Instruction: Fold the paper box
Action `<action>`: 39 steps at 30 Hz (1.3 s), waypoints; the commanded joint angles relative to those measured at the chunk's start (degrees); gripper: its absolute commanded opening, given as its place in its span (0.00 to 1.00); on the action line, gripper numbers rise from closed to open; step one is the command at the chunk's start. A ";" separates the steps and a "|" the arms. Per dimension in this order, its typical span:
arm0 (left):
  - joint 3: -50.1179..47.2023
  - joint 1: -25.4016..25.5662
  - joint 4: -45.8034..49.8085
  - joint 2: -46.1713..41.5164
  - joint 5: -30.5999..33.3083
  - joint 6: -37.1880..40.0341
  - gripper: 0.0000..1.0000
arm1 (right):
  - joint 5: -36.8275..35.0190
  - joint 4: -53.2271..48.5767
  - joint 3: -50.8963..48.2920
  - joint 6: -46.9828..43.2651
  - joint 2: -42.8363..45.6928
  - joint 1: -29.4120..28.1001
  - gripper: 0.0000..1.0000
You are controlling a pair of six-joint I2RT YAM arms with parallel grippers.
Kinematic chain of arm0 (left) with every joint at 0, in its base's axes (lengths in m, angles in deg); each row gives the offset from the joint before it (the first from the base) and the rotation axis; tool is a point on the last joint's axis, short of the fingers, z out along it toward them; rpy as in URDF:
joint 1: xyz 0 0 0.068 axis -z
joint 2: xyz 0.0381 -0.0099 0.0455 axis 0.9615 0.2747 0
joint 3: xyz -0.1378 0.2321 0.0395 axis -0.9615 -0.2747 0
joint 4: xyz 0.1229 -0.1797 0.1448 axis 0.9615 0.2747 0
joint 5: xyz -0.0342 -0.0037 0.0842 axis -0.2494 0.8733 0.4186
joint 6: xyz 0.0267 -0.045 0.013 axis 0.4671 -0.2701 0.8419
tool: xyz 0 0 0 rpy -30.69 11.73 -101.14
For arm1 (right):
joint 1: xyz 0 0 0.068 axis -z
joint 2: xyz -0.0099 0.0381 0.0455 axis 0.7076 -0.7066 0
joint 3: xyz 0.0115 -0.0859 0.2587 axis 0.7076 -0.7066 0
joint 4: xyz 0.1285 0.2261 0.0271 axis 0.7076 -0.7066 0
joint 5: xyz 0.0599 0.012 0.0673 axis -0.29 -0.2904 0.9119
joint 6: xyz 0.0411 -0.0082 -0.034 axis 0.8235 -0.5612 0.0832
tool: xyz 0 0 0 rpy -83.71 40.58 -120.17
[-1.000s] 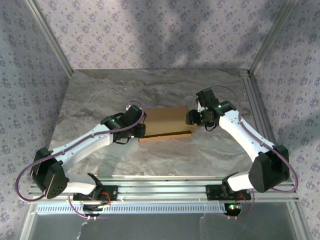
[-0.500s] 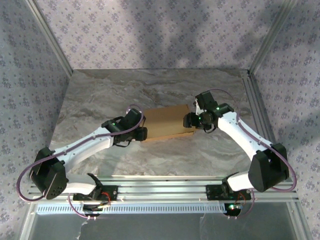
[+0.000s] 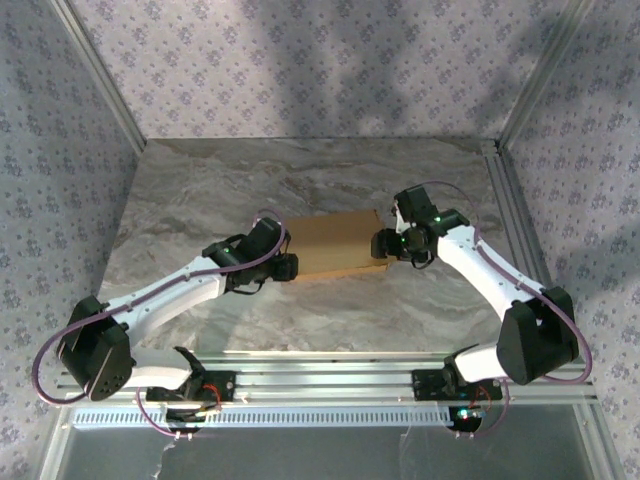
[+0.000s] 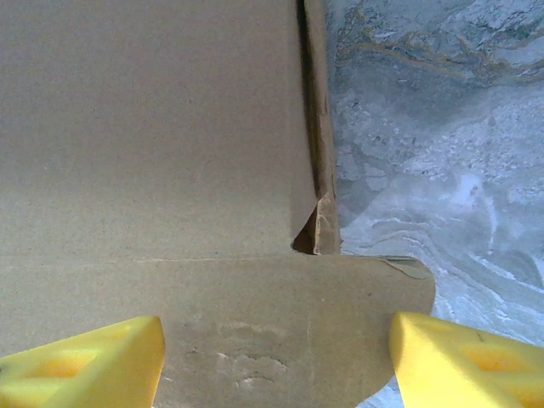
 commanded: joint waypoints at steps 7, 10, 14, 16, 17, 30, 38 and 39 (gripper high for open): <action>-0.39 0.44 -1.74 -0.58 -0.74 -1.42 0.53 | 4.07 0.13 0.59 -1.04 0.15 0.42 0.71; -0.57 0.54 -2.18 -0.67 -0.98 -1.67 0.52 | 4.75 0.70 -0.30 -0.44 0.52 0.18 0.71; -1.05 0.62 -2.82 -0.61 -1.39 -2.03 0.49 | 5.96 1.71 -1.60 -0.10 0.48 0.19 0.70; -1.30 0.59 -3.15 -0.51 -1.62 -2.30 0.48 | 6.48 2.20 -2.10 0.16 0.34 0.18 0.69; -1.30 0.70 -3.21 -0.46 -1.63 -2.35 0.48 | 6.83 2.38 -2.24 0.33 0.41 0.17 0.69; -2.56 0.95 -4.09 -0.21 -1.70 -3.49 0.45 | 6.57 1.79 -3.56 0.78 0.77 -0.13 0.62; -3.99 1.15 -4.46 -0.38 -1.28 -4.03 0.42 | 2.20 -0.28 -4.15 0.22 0.79 -0.81 0.60; -4.12 1.15 -4.57 -0.34 -1.18 -4.19 0.42 | 1.75 -0.44 -4.19 0.19 0.62 -0.90 0.59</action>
